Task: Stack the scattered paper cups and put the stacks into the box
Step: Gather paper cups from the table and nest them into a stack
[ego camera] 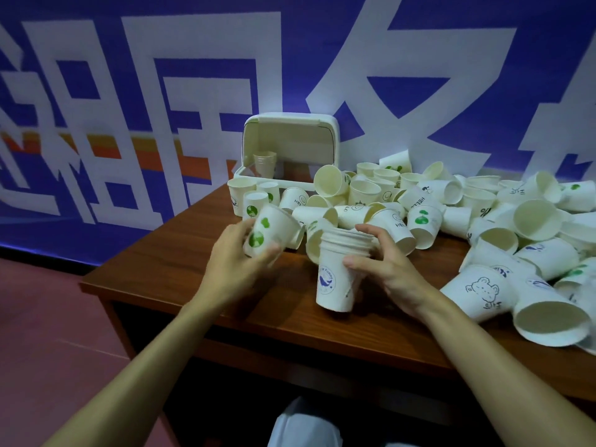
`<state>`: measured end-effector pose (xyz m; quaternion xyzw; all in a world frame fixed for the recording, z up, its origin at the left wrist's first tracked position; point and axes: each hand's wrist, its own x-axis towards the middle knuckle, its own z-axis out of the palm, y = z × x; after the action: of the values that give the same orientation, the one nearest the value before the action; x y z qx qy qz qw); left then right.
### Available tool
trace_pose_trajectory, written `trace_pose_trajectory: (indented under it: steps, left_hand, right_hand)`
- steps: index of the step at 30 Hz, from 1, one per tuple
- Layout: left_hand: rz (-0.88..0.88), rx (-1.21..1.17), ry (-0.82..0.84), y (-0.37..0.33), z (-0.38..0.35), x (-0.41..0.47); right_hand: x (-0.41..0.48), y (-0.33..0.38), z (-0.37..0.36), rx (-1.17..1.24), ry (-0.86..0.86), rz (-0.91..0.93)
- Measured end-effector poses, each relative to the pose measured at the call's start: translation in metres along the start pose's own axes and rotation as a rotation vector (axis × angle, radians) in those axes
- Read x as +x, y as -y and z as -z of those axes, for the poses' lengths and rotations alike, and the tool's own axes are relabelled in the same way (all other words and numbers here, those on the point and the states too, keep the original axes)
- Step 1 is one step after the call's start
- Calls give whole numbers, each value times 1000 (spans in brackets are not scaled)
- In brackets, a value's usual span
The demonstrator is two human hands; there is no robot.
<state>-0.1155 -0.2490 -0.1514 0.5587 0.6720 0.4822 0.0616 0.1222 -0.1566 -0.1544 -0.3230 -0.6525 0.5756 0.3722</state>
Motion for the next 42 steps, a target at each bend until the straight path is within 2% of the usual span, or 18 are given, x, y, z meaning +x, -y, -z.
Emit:
trace_pose_trajectory:
  steps: [3,7,12,14,19,21,24,28,31,33,34,39,42]
  left_hand:
    - [48,-422,-101,-26,-7,4]
    - [-9,-625,-28,-62,-24,19]
    - [-153,-422,231,-76,-37,23]
    - [-121,-381,320,-73,-39,21]
    - [-54,-295,408,-65,-40,18]
    - [-35,-370,438,-63,-42,11]
    - [29,-570,379,-53,-48,3]
    - [113,-616,130,-36,-43,3]
    - [159,-662,12,-28,-29,7]
    - [180,-651,0,-20,-22,10]
    - [187,-646,2,-15,-21,10]
    - [217,-689,5,-7,-22,10]
    - [181,-660,68,-9,-21,11]
  right_hand:
    - [1,-5,2,5,-13,39]
    - [2,-4,-2,-108,-18,81]
    - [4,3,0,-227,-31,140]
    - [4,4,2,-250,-37,153]
    - [7,5,0,-303,-61,173]
    - [9,5,-3,-301,-68,169]
    - [11,5,-10,-292,-47,144]
    - [13,10,-10,-265,78,80]
    - [19,12,-10,-444,-88,136]
    - [24,10,-13,-650,-229,193]
    - [26,10,-14,-736,-247,214]
    - [37,10,-23,-1080,-37,225]
    - [45,15,-21,-1122,-161,300]
